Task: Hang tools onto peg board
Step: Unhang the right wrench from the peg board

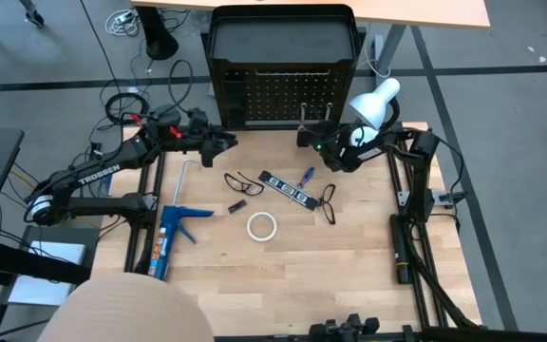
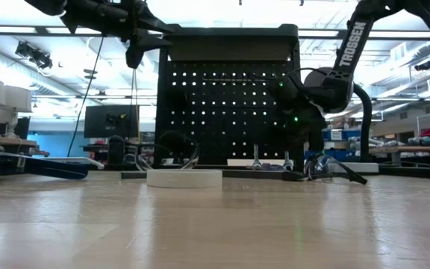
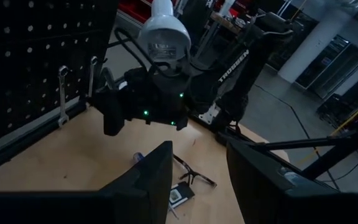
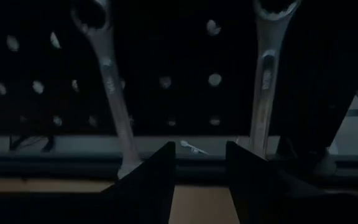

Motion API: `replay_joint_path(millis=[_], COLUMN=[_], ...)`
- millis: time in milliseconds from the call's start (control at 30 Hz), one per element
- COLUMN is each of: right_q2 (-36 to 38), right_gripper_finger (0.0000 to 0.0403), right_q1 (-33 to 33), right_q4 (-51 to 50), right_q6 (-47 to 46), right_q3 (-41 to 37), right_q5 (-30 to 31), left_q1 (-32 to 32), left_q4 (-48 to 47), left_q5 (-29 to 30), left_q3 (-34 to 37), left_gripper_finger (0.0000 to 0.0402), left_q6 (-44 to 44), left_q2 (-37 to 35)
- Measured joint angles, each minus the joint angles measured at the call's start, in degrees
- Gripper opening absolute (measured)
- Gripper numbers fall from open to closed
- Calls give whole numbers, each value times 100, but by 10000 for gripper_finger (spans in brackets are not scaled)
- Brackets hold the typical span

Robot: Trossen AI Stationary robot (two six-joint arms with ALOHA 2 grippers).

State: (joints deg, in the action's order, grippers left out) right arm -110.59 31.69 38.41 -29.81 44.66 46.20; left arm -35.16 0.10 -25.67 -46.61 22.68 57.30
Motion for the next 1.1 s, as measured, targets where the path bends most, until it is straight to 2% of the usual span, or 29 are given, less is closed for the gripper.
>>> replay_joint_path(millis=[200,467,633,800,1100], right_q2=[0,0,2,17,20], right_gripper_finger=[155,216,239,242,228], right_q1=[6,49,287,481,682], right_q4=[-238,-572,-708,-1706,-2066], right_q6=[-92,-516,-658,-657,-950], right_q3=[0,0,105,487,603], right_q5=[19,319,-178,-419,-403], left_q1=[0,0,0,0,0], left_q4=[-2,-2,0,0,0], left_q5=[-129,-171,-212,-210,-361], left_q3=[0,-2,-2,-2,-2], left_gripper_finger=[156,156,156,156,156], left_q6=[2,-7,-20,-118,-119], left_q2=[0,0,0,0,-2])
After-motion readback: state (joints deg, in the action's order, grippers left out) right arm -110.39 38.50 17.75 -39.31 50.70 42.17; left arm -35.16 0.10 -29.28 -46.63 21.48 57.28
